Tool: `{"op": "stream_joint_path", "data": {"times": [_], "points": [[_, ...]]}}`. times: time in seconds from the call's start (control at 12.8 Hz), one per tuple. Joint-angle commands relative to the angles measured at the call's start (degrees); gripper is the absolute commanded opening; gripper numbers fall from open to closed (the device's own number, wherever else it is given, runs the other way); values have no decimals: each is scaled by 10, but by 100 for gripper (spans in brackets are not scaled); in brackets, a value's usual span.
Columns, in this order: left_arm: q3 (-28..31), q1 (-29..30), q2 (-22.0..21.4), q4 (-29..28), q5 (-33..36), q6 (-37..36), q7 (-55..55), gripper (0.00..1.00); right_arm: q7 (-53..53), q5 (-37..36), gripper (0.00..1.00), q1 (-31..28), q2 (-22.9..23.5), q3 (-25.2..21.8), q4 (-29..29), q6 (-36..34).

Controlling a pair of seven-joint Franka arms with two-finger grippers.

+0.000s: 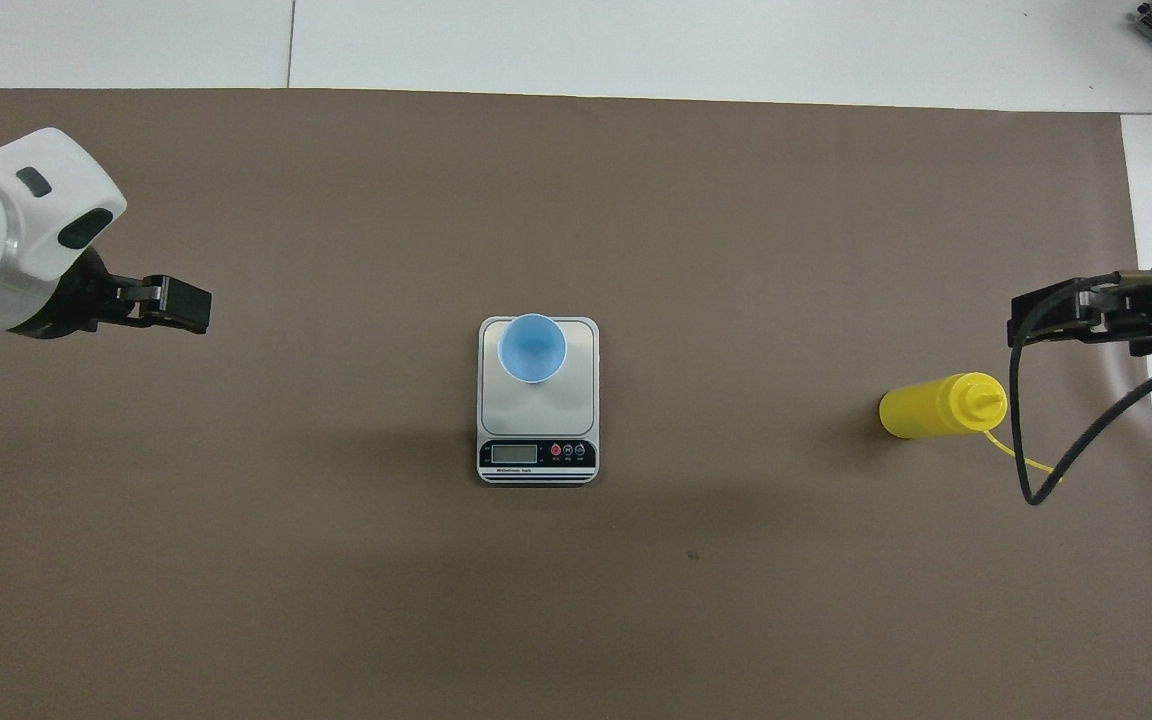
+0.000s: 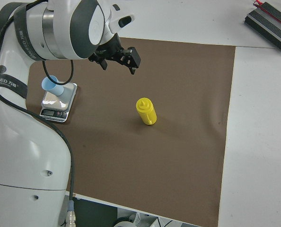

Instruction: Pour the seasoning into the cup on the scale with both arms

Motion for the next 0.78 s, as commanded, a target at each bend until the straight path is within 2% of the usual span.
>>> {"op": "stream_joint_path", "data": {"times": [0.0,0.16,0.31,0.47,0.7], "points": [[-3,7,-18,23,4,-55,12,100,-13,9,100,-6,-7,0,-8,3],[-2,15,-18,43,3,-93,36,100,-13,9,100,-5,-7,0,-8,1],[-4,29,-37,12,3,-88,54,100,-15,9,100,-8,-7,0,-8,1],[-3,31,-41,7,3,-87,53,100,-15,9,100,-27,-7,-1,-8,1],[-4,42,-40,22,2,-87,58,100,1,11,100,-27,-8,-1,-23,51]]}}
